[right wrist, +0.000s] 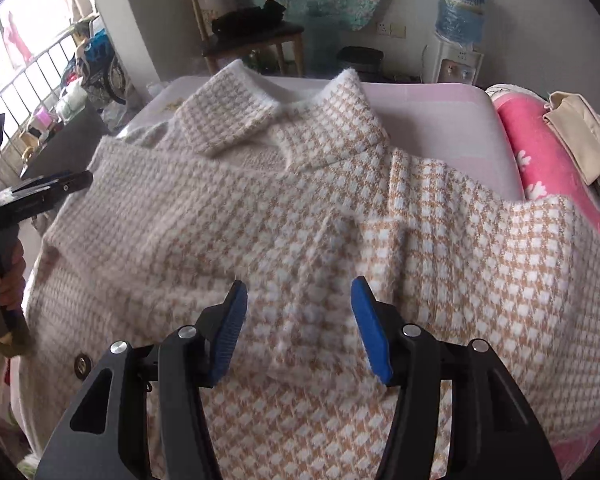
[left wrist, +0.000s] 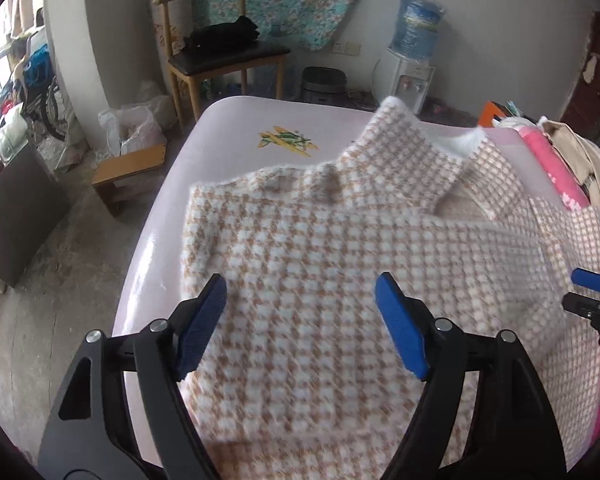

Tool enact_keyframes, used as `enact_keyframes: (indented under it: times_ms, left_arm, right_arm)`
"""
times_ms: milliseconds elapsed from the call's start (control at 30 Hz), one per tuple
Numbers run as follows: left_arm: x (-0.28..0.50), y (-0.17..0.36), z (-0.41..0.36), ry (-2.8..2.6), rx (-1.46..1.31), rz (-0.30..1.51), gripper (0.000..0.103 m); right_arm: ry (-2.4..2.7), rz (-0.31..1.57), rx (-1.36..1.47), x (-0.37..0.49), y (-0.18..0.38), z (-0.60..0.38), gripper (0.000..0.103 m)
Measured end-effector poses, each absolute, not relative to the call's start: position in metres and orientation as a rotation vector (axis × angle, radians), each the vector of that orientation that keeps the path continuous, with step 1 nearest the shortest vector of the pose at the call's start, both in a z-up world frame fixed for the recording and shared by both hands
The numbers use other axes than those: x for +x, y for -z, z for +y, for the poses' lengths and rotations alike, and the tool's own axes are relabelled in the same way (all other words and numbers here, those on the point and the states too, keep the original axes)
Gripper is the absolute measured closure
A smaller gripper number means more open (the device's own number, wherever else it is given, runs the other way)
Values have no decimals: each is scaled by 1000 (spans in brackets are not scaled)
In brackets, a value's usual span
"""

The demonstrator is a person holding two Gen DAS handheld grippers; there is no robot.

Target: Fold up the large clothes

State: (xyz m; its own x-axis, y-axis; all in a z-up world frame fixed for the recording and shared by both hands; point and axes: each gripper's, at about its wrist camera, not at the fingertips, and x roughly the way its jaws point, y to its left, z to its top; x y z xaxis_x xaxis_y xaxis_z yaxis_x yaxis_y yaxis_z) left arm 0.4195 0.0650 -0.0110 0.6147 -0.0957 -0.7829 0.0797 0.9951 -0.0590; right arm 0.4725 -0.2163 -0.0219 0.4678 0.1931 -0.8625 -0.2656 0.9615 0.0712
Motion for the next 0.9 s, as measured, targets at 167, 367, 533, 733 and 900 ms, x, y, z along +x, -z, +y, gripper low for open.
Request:
enact_keyframes:
  times_ms: [167,367,533,733,900]
  left_arm:
    - [396,46,21,115,98,1009,19]
    - [380,58,19,31,136,930,8]
    - [374,61,25,45,107,907,8]
    - [381,62,24,57,93,913,7]
    - [378,62,26,57,88,909,7]
  right_arm:
    - [-225,1036,-179,456,47,-209,41]
    - [-186,1022,-156,426,26,-213,25]
    - [-155,1073,-234,409,55,-207,14]
    - [-134,1065,-125,410,63,-219,6]
    - [-178,1084,-133,411,63,-222,6]
